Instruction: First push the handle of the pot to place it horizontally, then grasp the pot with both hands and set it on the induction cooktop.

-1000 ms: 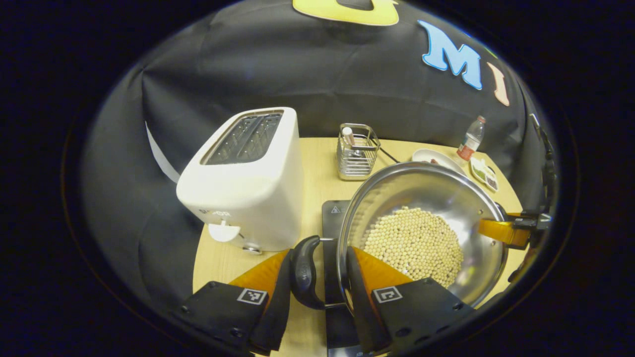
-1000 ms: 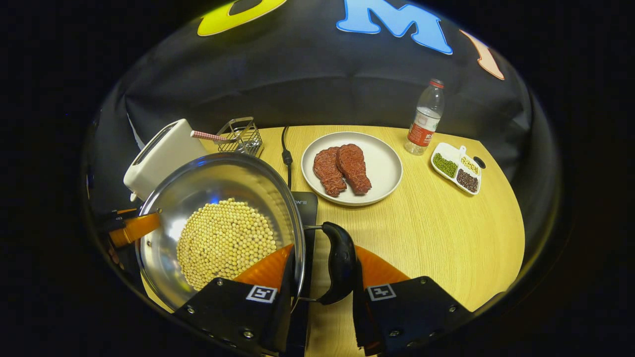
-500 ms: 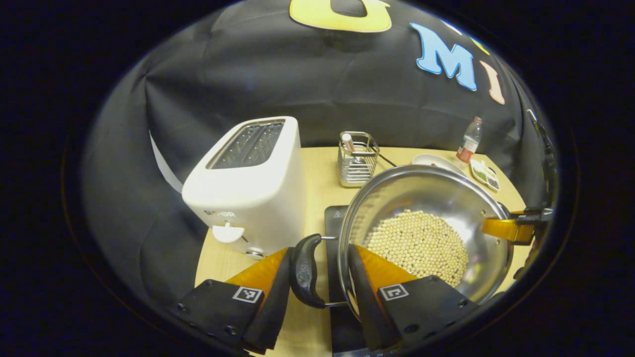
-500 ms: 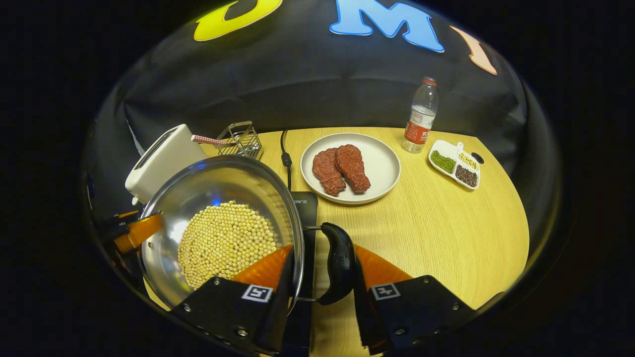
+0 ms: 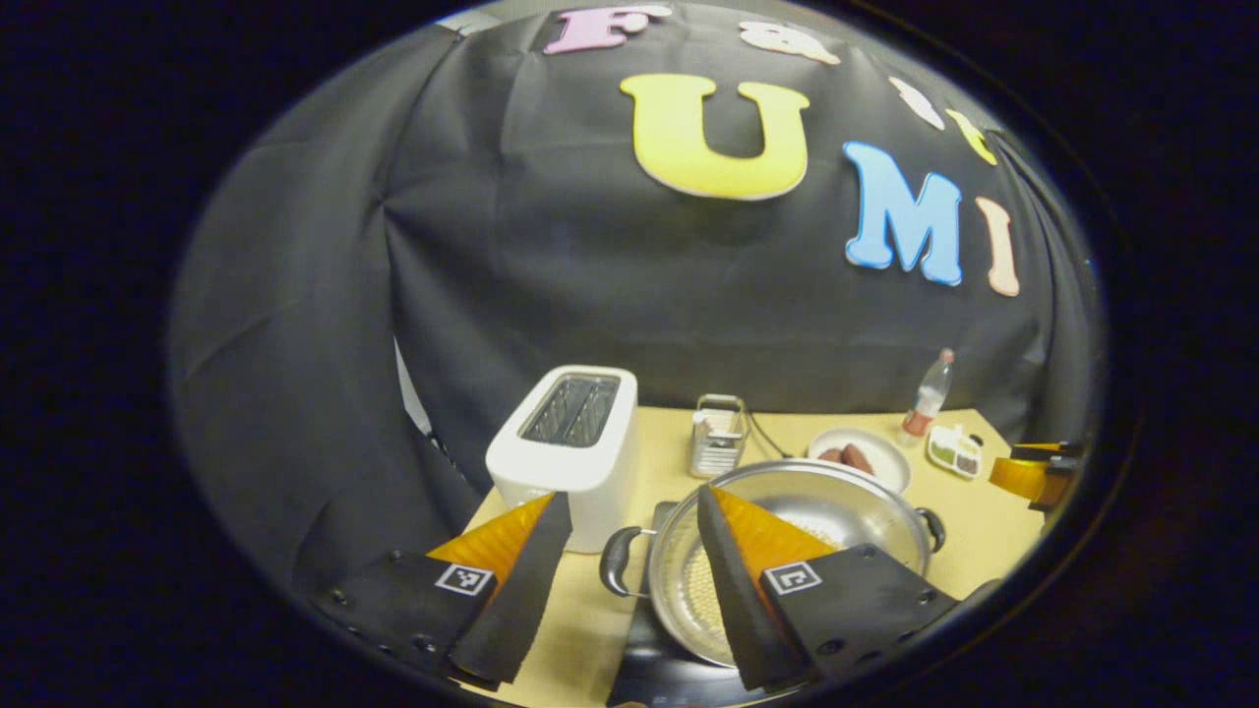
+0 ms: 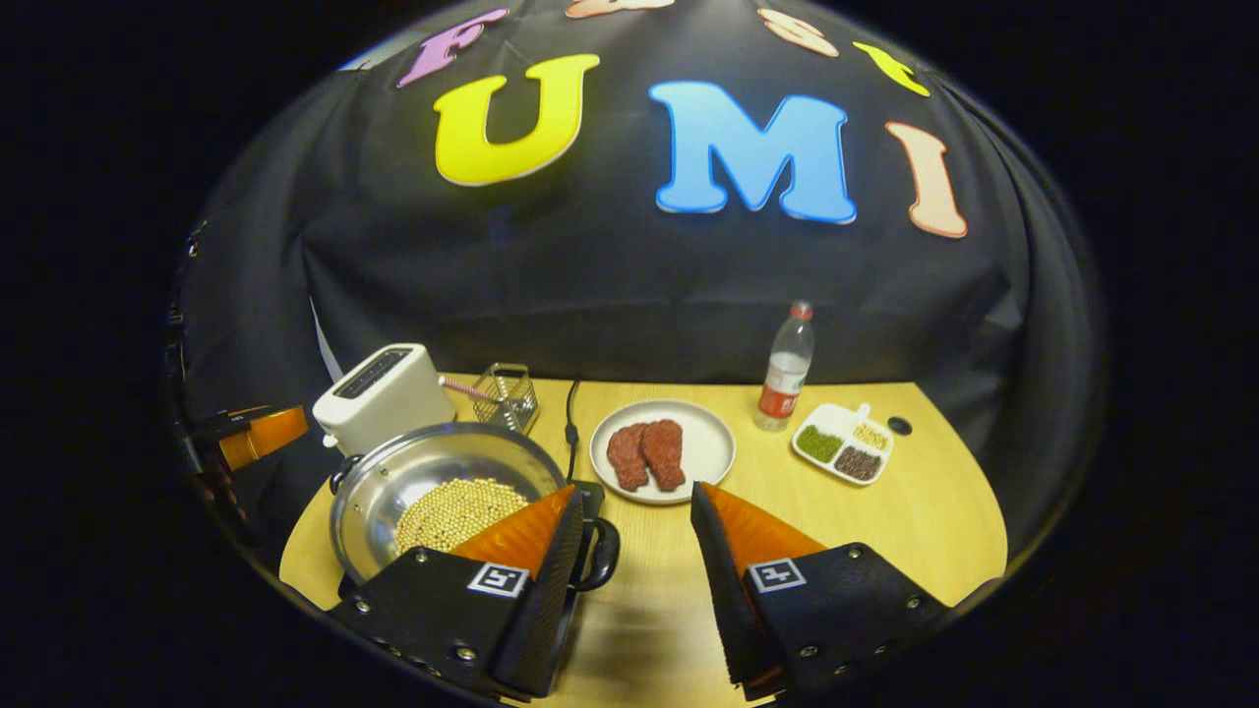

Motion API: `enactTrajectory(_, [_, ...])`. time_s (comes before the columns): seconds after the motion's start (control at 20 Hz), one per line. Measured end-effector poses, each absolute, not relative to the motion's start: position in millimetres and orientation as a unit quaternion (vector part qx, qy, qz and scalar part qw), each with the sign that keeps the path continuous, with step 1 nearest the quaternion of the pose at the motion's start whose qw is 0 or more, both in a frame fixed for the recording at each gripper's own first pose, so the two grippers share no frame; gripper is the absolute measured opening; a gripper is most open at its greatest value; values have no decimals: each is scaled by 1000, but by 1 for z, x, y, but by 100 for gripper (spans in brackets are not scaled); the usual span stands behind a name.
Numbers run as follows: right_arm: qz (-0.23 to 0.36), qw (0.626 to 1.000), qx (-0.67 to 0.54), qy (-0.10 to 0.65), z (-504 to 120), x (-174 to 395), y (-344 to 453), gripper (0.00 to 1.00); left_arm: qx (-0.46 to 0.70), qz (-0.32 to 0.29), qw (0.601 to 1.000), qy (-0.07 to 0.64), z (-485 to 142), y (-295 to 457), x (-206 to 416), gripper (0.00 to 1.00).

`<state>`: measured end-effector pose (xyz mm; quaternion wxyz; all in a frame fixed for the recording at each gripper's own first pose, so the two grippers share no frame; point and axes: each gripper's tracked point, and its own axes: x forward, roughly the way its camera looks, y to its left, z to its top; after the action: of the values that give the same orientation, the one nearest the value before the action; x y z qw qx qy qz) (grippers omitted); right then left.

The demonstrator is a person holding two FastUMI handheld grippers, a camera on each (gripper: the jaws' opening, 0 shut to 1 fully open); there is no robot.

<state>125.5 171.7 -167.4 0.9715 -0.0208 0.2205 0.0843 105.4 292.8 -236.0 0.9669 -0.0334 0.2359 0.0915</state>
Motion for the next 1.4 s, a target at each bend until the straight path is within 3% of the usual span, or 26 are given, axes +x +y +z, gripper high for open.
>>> enactTrajectory(0.6, [27, 997, 22, 70, 41, 58, -10, 67, -60, 7, 997, 40, 13, 26, 57, 84])
enactTrajectory(0.7, [38, 998, 15, 53, 58, 51, -25, 78, -49, 6, 999, 21, 35, 1, 48, 85])
enactTrajectory(0.75, [37, 998, 11, 45, 62, 48, -32, 87, -44, 9, 999, 15, 44, -12, 43, 89])
enactTrajectory(0.8, [39, 999, 12, 36, 70, 43, -38, 96, -38, 15, 999, 12, 47, -19, 40, 100])
enactTrajectory(1.1, [74, 997, 21, 19, 81, 26, -51, 96, -11, 53, 998, 18, 40, -33, 17, 98])
enactTrajectory(1.4, [45, 998, 29, 16, 84, 15, -46, 96, 7, 38, 999, 25, 42, -24, -6, 95])
